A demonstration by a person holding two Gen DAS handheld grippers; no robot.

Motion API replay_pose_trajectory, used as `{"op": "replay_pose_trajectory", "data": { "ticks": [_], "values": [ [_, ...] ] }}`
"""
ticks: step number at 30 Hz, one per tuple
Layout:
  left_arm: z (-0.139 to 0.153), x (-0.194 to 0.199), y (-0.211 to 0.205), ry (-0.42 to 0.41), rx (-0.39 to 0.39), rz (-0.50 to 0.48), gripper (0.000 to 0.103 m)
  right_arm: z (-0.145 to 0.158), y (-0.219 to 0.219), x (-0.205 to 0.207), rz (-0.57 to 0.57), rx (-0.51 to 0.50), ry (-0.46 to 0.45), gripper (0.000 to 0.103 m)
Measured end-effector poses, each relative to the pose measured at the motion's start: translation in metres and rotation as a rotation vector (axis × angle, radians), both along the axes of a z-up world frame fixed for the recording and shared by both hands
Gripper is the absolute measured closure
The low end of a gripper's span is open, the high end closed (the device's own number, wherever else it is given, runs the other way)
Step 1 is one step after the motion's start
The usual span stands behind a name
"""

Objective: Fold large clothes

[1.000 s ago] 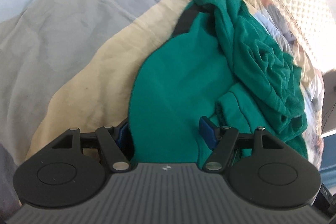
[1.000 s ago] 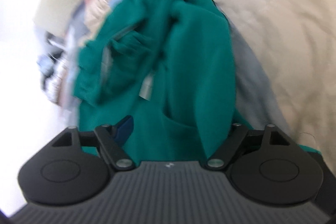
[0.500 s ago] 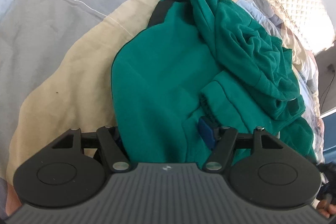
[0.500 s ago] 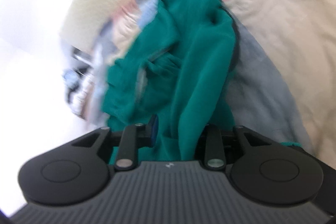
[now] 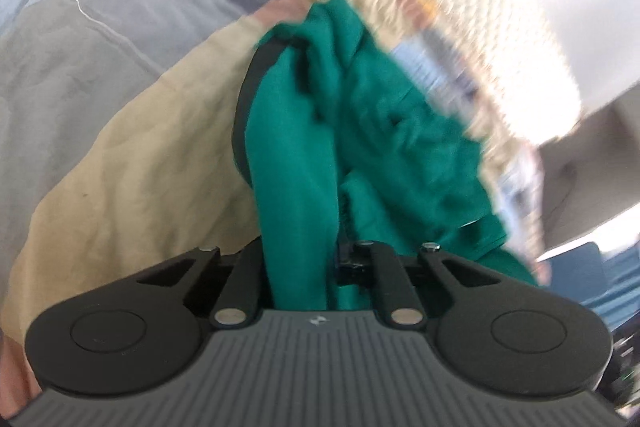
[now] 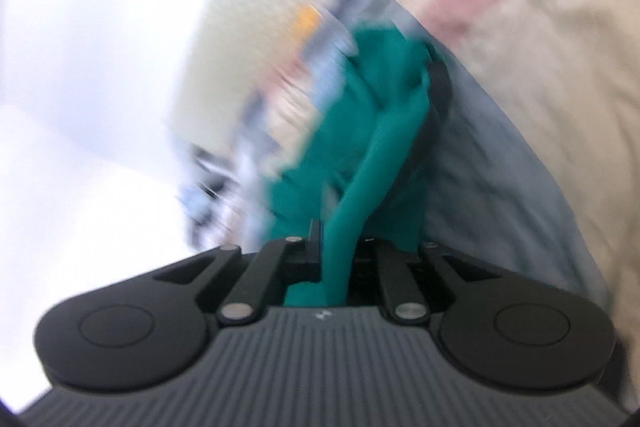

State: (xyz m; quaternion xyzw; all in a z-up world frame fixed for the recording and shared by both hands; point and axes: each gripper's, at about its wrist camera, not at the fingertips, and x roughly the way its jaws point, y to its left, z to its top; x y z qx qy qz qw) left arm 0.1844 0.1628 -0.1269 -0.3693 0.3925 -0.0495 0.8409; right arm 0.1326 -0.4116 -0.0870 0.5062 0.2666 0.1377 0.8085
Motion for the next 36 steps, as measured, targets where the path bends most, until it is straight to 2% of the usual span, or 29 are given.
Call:
{"op": "replay_pose_trajectory", "data": {
  "ticks": [3, 5, 13, 18, 21, 23, 27, 31, 36],
  "values": [
    [0.02, -0.004, 0.013, -0.037, -0.099, 0.027, 0.092, 0.013, -0.016, -0.003, -0.027, 0.067, -0.071, 0.095],
    [0.034, -0.006, 0.017, -0.063, -0.132, 0.03, 0.092, 0.021, -0.023, -0.005, -0.033, 0.088, -0.11, 0.095],
    [0.097, -0.039, 0.026, -0.15, -0.175, -0.04, 0.093, 0.062, -0.057, -0.036, -0.05, 0.184, -0.188, 0.095],
    [0.119, -0.089, 0.024, -0.183, -0.215, -0.088, 0.095, 0.091, -0.068, -0.077, -0.028, 0.156, -0.213, 0.095],
    [0.127, -0.115, 0.02, -0.212, -0.201, -0.103, 0.095, 0.095, -0.073, -0.097, -0.032, 0.106, -0.186, 0.095],
    [0.125, -0.121, 0.016, -0.216, -0.197, -0.107, 0.095, 0.086, -0.078, -0.097, -0.044, 0.094, -0.144, 0.095],
    [0.118, -0.103, 0.007, -0.212, -0.175, -0.087, 0.095, 0.071, -0.081, -0.074, -0.071, 0.074, -0.07, 0.094],
    [0.109, -0.051, 0.01, -0.205, -0.238, 0.011, 0.096, 0.066, -0.082, -0.026, -0.146, 0.108, -0.016, 0.094],
    [0.104, 0.021, 0.017, -0.215, -0.24, 0.129, 0.096, 0.053, -0.085, 0.042, -0.307, 0.126, 0.076, 0.094]
  ]
}}
